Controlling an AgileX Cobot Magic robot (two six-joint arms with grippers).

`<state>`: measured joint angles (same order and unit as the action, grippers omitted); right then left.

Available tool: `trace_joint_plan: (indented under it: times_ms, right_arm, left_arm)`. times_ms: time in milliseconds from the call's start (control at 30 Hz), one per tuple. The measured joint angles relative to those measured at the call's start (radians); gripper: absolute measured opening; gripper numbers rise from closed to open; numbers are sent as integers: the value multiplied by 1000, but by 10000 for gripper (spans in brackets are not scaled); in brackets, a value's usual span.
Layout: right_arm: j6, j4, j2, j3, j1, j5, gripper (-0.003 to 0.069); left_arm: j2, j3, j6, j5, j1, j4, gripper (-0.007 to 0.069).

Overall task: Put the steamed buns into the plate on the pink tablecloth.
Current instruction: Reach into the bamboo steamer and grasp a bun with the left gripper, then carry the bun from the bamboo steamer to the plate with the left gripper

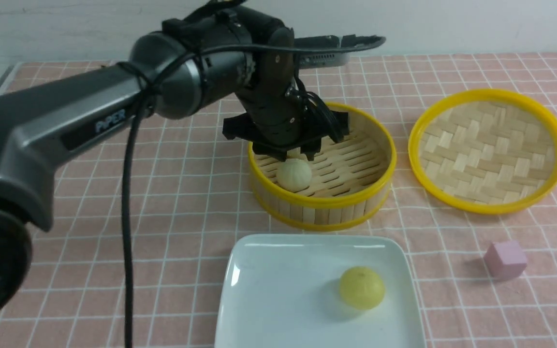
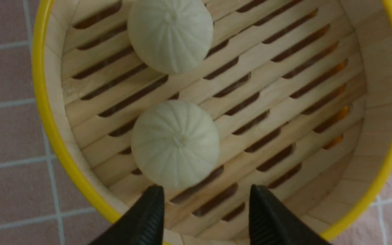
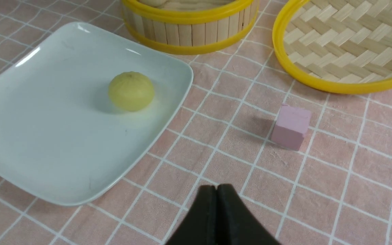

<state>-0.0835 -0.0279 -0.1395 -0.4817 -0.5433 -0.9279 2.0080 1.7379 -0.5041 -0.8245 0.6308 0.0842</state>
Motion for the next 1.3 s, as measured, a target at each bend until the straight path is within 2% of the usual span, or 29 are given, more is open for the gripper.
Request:
trace_joint_plan:
  times_ms: [167, 300, 400, 500, 533, 567, 600, 800, 900, 1033, 1100, 1133, 1200, 1300]
  right_arm:
    - [0, 0, 0, 0, 0, 0, 8]
    - [0, 0, 0, 0, 0, 0, 14]
    - [0, 0, 0, 0, 0, 0, 16]
    - [0, 0, 0, 0, 0, 0, 18]
    - [0, 0, 0, 0, 0, 0, 18]
    - [0, -1, 0, 0, 0, 0, 19]
    - [0, -2, 0, 0, 0, -1, 20]
    - [0, -3, 0, 20, 0, 9, 25]
    - [0, -3, 0, 24, 0, 21, 31]
    - [0, -3, 0, 24, 0, 22, 35]
    - [0, -3, 0, 24, 0, 22, 38]
    - [0, -3, 0, 24, 0, 22, 38]
    - [0, -3, 0, 30, 0, 30, 41]
    - [0, -4, 0, 35, 0, 37, 44]
  left_arm:
    - [48, 13, -4, 39, 0, 50, 412]
    - [108, 13, -8, 68, 0, 117, 372]
    - [133, 13, -22, 68, 0, 123, 297]
    - [132, 16, -34, 56, 0, 114, 131]
    - [128, 18, -33, 52, 0, 110, 108]
    - [106, 21, -17, 31, 0, 93, 49]
    - [86, 26, -2, 10, 0, 77, 36]
    - [-113, 66, 92, -172, 1, 20, 29]
    - [-286, 67, 140, -356, 3, 17, 29]
    - [-379, -52, 144, -405, 5, -11, 29]
    - [-405, -188, 144, -387, 22, -42, 29]
    - [-405, -188, 144, -387, 25, -42, 29]
    - [-394, -355, 138, -253, 63, -84, 31]
    - [-364, -462, 117, -106, 102, -105, 40]
